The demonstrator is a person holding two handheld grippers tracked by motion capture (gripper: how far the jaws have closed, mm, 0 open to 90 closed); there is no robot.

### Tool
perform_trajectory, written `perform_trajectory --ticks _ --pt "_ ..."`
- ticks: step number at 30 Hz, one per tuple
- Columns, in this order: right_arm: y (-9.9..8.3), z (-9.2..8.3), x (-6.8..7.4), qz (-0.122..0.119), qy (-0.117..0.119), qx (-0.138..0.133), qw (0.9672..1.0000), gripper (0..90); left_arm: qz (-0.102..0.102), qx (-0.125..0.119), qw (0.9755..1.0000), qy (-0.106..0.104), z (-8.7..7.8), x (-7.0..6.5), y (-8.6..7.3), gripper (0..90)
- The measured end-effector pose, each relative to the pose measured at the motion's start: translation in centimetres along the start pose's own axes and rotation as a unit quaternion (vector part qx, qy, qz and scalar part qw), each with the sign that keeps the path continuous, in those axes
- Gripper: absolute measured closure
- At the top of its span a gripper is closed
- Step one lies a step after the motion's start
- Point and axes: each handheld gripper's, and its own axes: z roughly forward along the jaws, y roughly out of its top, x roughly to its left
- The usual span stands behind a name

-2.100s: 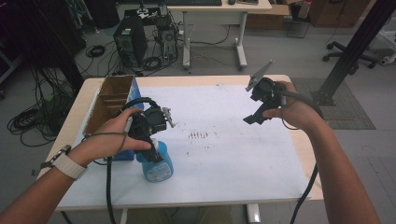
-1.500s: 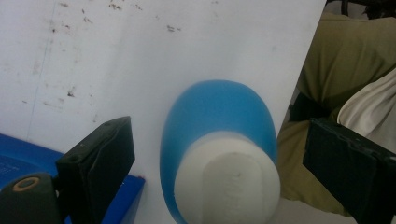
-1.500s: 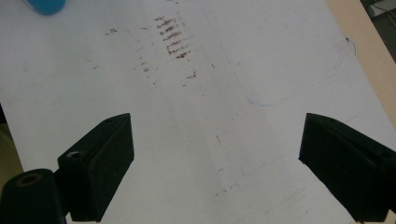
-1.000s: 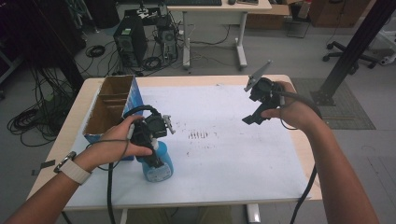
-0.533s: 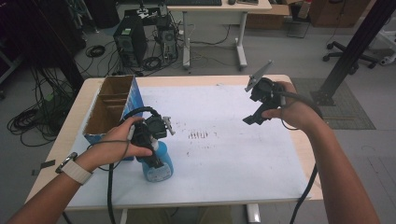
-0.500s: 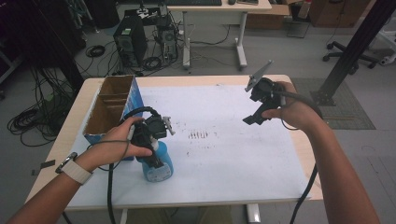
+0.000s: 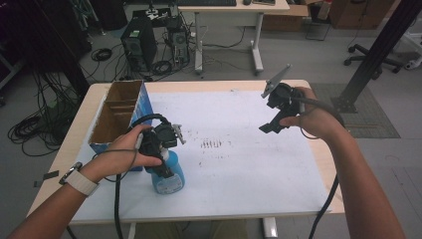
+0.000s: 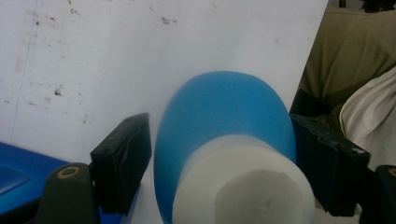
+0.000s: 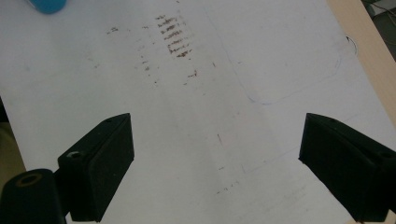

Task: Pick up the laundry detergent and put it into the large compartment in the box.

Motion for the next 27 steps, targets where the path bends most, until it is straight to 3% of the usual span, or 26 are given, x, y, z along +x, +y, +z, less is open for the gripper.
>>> perform_trajectory --ticks 27 --pt "-0.14 0.09 -0.02 0.002 0.000 0.001 1.0000 10.3 0.004 0.003 0.9999 0.009 0.24 -0.21 -0.03 37.1"
